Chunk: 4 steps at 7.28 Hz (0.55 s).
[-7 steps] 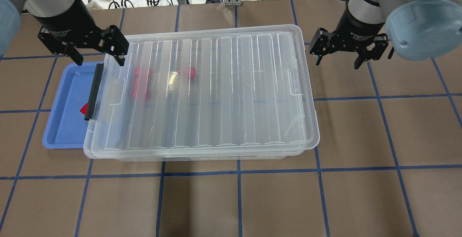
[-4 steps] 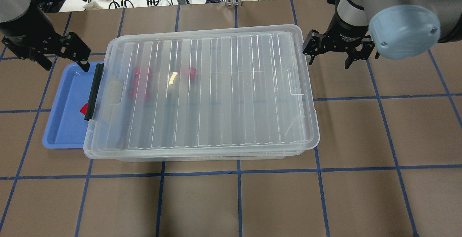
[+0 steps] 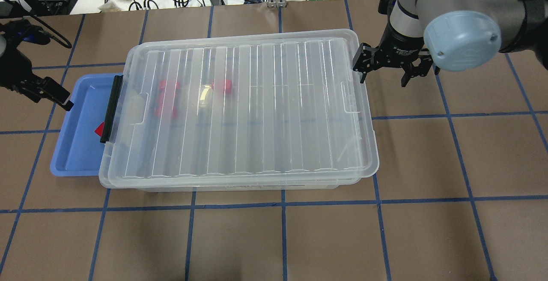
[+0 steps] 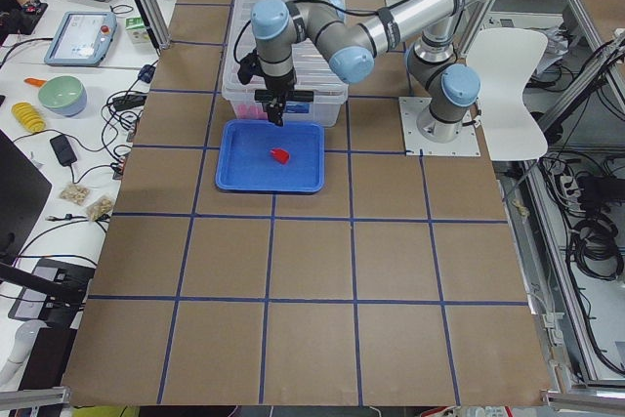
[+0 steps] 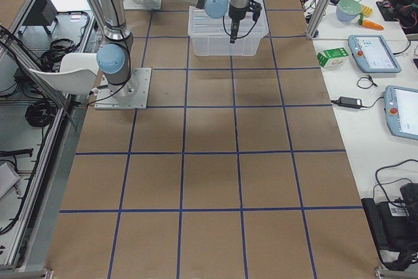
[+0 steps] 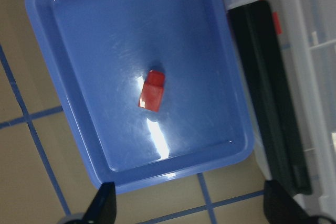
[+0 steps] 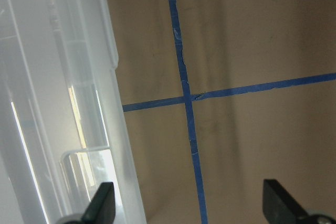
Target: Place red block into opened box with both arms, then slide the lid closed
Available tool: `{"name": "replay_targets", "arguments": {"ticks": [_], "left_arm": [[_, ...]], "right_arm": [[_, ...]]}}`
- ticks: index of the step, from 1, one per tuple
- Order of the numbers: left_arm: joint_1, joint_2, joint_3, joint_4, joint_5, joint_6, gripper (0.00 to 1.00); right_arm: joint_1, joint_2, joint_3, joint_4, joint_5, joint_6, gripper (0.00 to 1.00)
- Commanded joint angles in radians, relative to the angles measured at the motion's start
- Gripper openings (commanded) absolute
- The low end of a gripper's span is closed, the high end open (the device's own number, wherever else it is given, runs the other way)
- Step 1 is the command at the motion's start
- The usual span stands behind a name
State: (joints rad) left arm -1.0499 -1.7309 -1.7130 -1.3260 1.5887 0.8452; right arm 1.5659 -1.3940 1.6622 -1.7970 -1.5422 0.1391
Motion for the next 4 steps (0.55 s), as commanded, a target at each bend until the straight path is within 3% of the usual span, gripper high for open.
{"name": "replay_targets", "arguments": {"ticks": [1,4], "left_arm": [[0.016,-0.073,-0.051,0.115,-0.003,0.151,1.00],[0.018,-0.130,-0.135,0.293,-0.093,0.219,1.00]], "right_arm": [[0.000,0.009,0.001,-0.004,0.002,-0.003,1.00],[0.000,0.026,0.002,-0.005,0.028,-0.007,1.00]]}}
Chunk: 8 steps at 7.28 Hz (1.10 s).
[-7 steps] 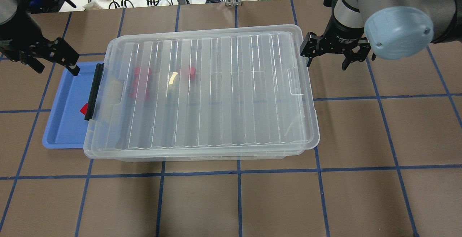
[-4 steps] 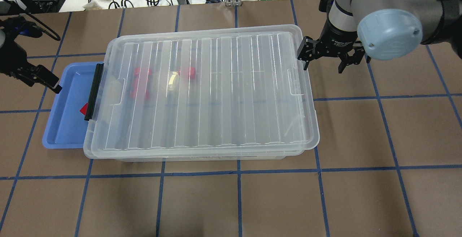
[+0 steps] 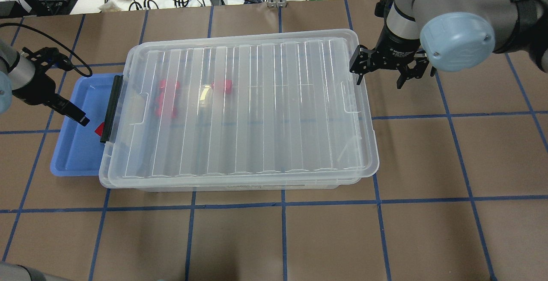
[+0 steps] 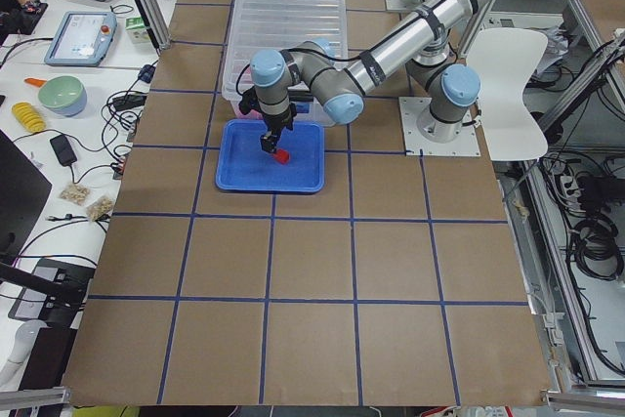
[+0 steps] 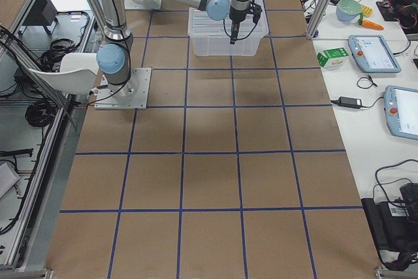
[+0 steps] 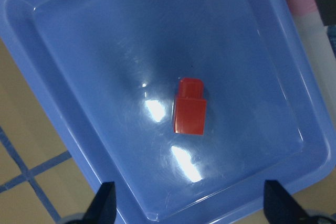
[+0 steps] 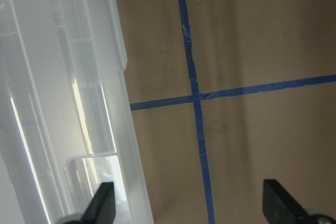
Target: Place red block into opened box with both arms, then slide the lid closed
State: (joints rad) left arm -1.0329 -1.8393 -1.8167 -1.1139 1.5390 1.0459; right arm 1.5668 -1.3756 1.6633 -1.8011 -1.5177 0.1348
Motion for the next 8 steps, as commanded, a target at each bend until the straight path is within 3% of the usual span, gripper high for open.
{"name": "replay_targets", "arguments": {"ticks": [1,3,8], "left_arm": [[0.004,-0.029,-0.047,0.088,-0.043,0.034,1.00],[0.005,-0.072,-0.071,0.156,-0.043,0.034,1.00],[0.004,-0.109,-0.093,0.175,-0.036,-0.103,1.00]], "right_arm": [[-0.001,0.013,0.001,-0.001,-0.002,-0.003,1.00],[-0.001,0.017,0.003,-0.003,0.002,0.006,1.00],[-0.001,0.035,0.001,-0.006,-0.007,-0.006,1.00]]}}
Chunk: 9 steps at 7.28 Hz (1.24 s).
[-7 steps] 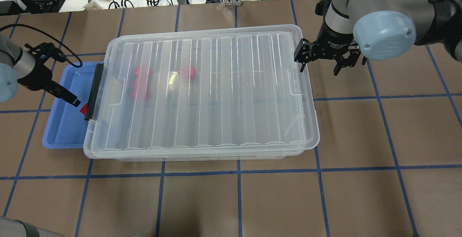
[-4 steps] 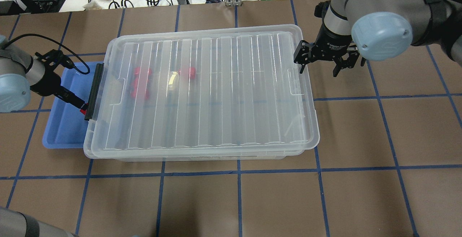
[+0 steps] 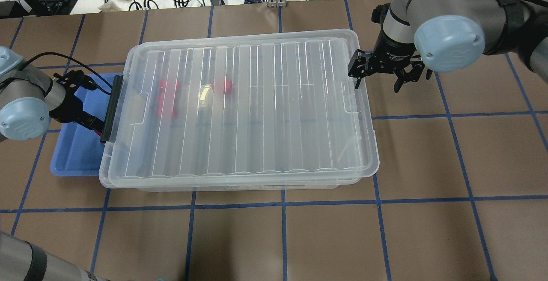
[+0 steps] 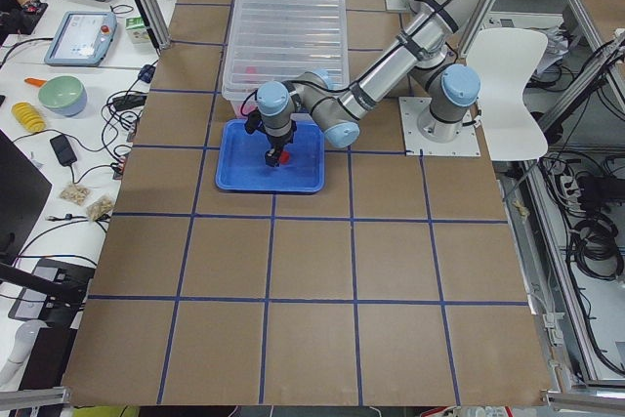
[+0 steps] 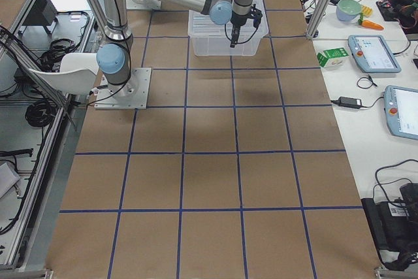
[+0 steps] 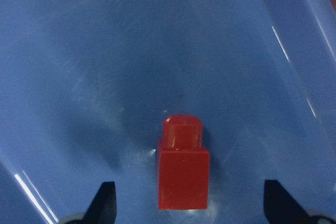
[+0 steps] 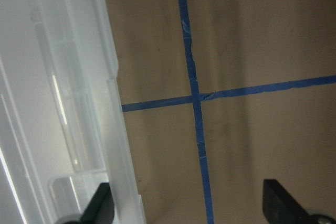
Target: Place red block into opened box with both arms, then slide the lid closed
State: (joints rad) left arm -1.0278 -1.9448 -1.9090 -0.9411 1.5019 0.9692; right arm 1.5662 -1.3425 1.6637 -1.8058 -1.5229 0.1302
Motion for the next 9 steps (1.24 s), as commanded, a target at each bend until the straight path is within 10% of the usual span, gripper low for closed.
{"name": "replay_targets", "arguments": {"ticks": [1,6,9], "left_arm": [[-0.001,-0.003,-0.001,0.002,0.001,-0.017,0.81],[-0.001,-0.011,0.010,0.007,0.001,-0.013,0.22],[-0.008,0.000,0.025,0.005,0.004,-0.017,0.12]], "right_arm": [[-0.003,0.002,0.001,-0.001,-0.006,-0.001,1.00],[-0.043,0.003,0.001,-0.003,-0.048,-0.075,1.00],[-0.083,0.003,-0.005,-0.001,-0.048,-0.104,1.00]]}}
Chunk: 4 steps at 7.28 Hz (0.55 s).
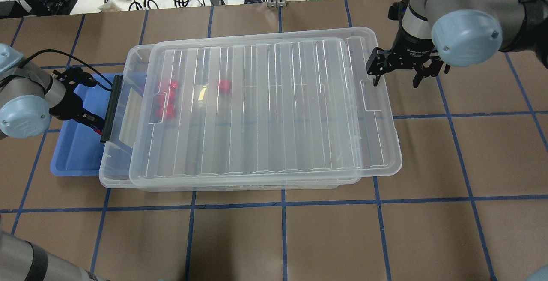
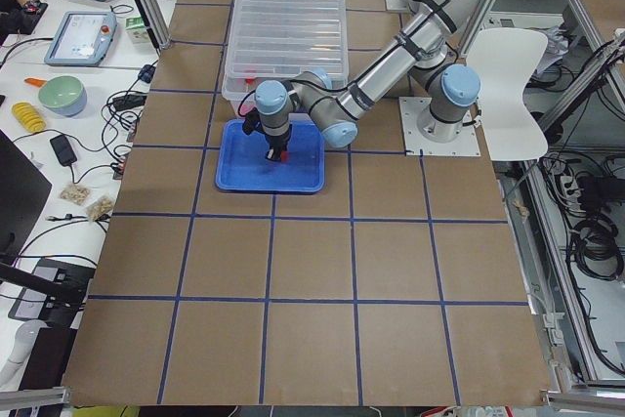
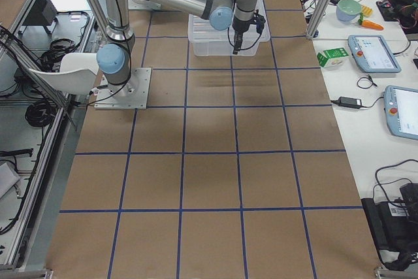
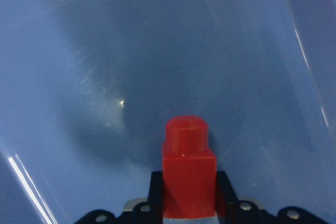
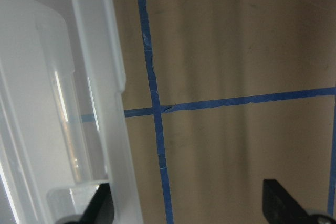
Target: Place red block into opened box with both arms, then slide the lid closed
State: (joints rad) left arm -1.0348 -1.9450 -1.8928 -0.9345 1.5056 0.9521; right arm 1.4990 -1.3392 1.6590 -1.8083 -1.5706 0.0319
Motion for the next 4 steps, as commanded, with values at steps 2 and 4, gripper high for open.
{"name": "replay_targets", "arguments": {"ticks": [2,4], "left_arm": [[-0.001,0.014,0.021,-0.001,0.004,0.001,0.12],[-0.008,0.052,0.061,-0.055,0.036,-0.001,0.12]], "right_arm": [[-0.043,-0.001,-0.002,0.001,-0.035,-0.065,1.00],[-0.091,-0.001,-0.005,0.001,-0.034,-0.101,1.00]]}}
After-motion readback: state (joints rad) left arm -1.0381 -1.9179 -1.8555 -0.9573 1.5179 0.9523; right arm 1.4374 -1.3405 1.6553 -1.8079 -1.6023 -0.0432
